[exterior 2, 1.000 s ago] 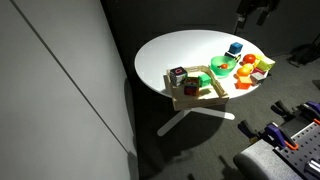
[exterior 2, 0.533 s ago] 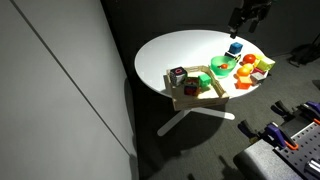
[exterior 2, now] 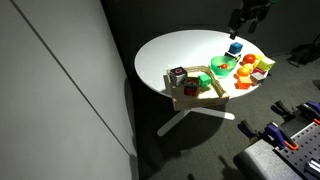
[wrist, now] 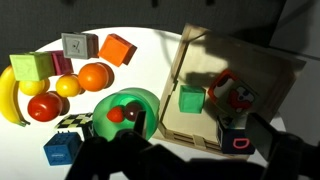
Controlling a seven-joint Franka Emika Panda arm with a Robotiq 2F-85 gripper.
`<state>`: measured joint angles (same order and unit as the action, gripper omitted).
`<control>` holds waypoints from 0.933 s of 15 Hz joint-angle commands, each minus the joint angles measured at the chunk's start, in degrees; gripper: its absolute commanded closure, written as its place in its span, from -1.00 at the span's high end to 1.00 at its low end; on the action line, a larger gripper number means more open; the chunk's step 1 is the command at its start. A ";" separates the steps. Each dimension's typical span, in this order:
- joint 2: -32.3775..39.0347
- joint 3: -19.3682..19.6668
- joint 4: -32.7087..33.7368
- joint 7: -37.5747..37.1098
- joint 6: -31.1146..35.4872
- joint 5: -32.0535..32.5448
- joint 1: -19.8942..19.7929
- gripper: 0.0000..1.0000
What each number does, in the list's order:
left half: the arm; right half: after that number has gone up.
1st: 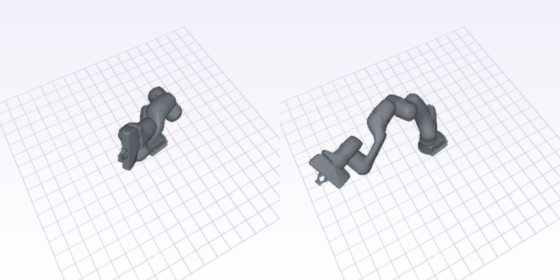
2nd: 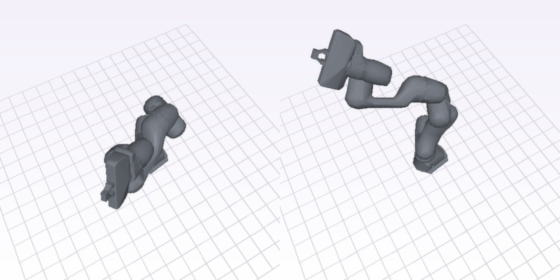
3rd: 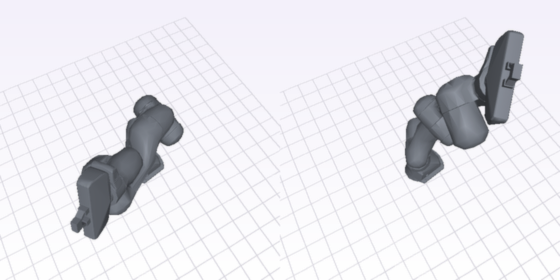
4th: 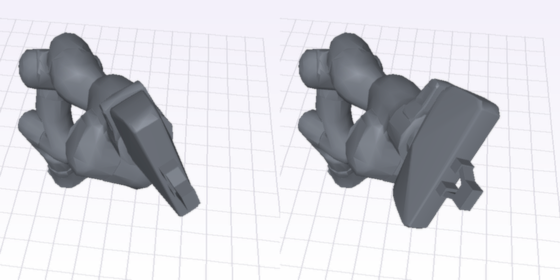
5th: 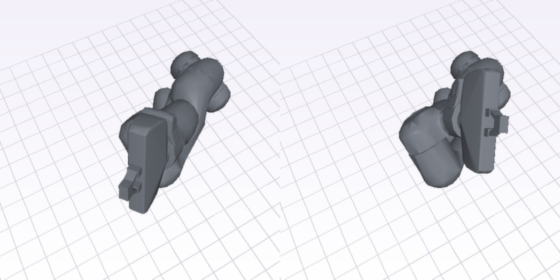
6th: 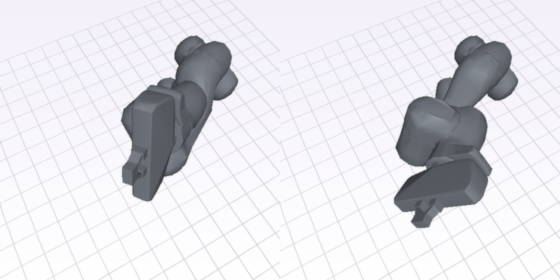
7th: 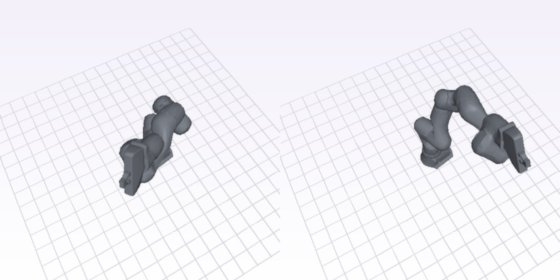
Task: Pick up the green block and put it in the green bowl
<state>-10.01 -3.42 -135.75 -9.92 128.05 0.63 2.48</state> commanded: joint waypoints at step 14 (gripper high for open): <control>18.66 0.20 5.40 -3.09 10.11 -0.04 1.00 1.00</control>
<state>5.05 -3.42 -133.30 -11.09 136.80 0.63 2.91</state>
